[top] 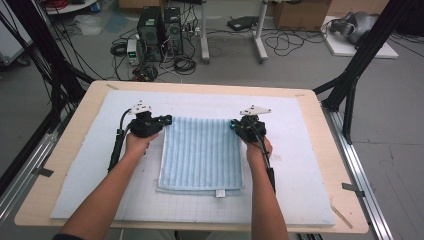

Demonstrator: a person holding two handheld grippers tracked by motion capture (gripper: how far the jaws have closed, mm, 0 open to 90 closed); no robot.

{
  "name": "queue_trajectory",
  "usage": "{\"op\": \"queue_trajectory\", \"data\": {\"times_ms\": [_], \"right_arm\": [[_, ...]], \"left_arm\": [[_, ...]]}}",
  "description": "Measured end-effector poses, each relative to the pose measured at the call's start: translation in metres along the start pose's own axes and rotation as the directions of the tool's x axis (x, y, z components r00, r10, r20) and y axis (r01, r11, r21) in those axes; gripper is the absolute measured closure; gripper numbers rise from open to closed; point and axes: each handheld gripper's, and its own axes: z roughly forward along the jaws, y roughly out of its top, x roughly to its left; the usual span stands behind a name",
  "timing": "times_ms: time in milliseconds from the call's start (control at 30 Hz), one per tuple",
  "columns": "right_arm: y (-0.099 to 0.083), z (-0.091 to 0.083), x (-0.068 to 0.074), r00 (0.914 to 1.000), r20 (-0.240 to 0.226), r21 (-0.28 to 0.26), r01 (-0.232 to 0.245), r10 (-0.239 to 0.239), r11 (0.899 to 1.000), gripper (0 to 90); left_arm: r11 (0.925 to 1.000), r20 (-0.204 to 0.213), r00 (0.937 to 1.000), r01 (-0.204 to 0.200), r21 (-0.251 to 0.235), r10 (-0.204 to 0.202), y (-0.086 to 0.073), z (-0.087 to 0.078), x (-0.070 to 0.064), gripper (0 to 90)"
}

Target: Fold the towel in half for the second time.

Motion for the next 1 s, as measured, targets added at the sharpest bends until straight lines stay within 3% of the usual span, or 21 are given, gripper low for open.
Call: {"op": "queue_trajectory", "data": {"times_ms": [300,533,1000], "right_arm": [[0.001,-0.011,0.004,0.9998,-0.021,-0.040,0.000,-0.001,0.999,84.7],[-0.007,-0.031,0.007,0.9981,-0.062,-0.081,-0.004,-0.001,0.997,84.3],[-0.031,-0.062,0.024,0.9919,-0.126,-0.125,-0.001,-0.015,0.992,84.1]], "left_arm": [[0.9992,0.030,0.9989,0.035,-0.018,-0.035,0.004,-0.009,-0.006,85.2],[0.9994,0.072,0.9969,0.031,-0.014,-0.030,0.000,-0.028,-0.014,85.2],[0.9992,0.142,0.9894,-0.028,-0.029,0.032,-0.014,-0.063,-0.041,85.0]]}}
